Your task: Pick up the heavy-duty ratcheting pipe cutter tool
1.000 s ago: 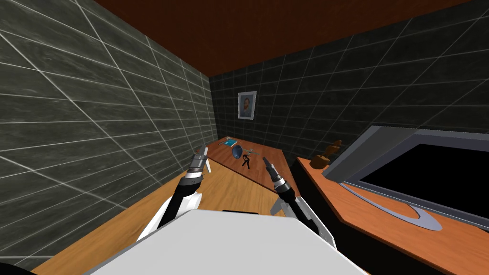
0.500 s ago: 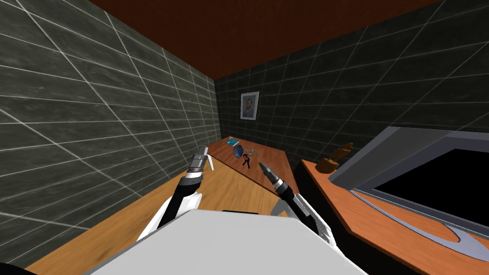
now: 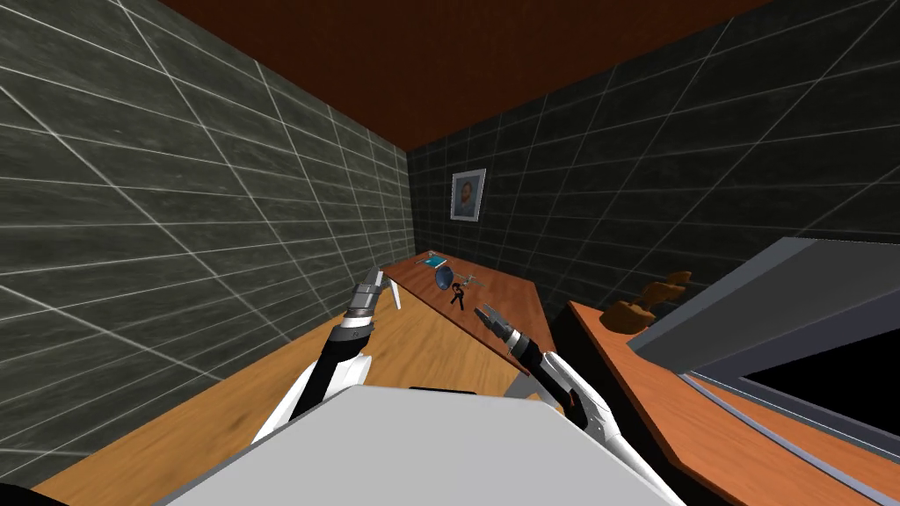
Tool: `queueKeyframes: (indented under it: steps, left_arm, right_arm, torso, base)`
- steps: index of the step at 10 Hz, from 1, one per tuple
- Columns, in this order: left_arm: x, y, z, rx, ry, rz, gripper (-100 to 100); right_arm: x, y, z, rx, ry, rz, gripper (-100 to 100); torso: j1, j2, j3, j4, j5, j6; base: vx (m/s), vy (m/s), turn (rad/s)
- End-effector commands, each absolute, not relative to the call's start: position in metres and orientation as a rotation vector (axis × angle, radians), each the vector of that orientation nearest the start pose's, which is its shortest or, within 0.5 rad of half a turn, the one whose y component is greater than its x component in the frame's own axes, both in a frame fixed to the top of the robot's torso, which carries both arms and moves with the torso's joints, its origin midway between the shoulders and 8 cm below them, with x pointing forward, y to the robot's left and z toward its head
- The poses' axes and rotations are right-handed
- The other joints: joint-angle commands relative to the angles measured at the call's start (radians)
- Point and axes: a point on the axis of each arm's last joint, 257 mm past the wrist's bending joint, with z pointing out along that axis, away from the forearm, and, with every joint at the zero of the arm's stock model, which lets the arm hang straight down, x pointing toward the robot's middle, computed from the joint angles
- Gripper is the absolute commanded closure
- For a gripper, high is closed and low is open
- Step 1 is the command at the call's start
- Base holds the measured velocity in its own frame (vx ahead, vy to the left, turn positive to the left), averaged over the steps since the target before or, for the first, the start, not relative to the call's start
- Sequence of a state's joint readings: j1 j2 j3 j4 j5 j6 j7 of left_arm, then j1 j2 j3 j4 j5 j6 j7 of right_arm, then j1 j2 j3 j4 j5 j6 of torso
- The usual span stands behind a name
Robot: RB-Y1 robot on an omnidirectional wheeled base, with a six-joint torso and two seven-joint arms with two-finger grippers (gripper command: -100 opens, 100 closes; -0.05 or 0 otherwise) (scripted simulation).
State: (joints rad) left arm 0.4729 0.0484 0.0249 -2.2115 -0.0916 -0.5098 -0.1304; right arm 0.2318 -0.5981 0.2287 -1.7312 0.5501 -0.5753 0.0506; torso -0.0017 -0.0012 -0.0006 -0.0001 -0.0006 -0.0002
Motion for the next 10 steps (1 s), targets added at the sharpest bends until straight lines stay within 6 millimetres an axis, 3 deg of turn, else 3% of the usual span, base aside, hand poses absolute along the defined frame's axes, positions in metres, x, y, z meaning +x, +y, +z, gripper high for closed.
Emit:
queueKeyframes:
  steps: [1,6,7,9,10]
  left_arm:
    - [0.359,0.273,0.004,-0.533,0.754,-1.102,0]
    - [0.359,0.273,0.004,-0.533,0.754,-1.102,0]
    - [0.359,0.273,0.004,-0.533,0.754,-1.102,0]
    - [0.359,0.273,0.004,-0.533,0.754,-1.102,0]
    - [0.359,0.273,0.004,-0.533,0.754,-1.102,0]
  right_arm:
    - [0.408,-0.175,-0.225,-0.214,1.589,0.910,-100]
    - [0.412,-0.207,-0.277,-0.448,1.716,0.731,-100]
    - [0.412,-0.210,-0.280,-0.444,1.723,0.728,-100]
    - [0.415,-0.240,-0.306,-0.584,1.790,0.612,-100]
    - [0.414,-0.243,-0.311,-0.588,1.802,0.602,-100]
  torso:
    - [0.000,0.000,0.000,0.000,0.000,0.000]
    - [0.001,-0.001,-0.001,0.000,0.000,0.001]
    - [0.002,-0.001,-0.001,0.000,0.000,0.000]
    - [0.002,-0.001,-0.001,0.000,0.000,0.000]
    - [0.003,-0.002,-0.001,0.000,0.001,0.000]
  base:
    - [-0.008,-0.019,0.109]
    - [-0.004,-0.005,0.170]
    - [0.001,-0.001,0.110]
    - [0.002,0.014,0.254]
    - [0.009,0.010,0.147]
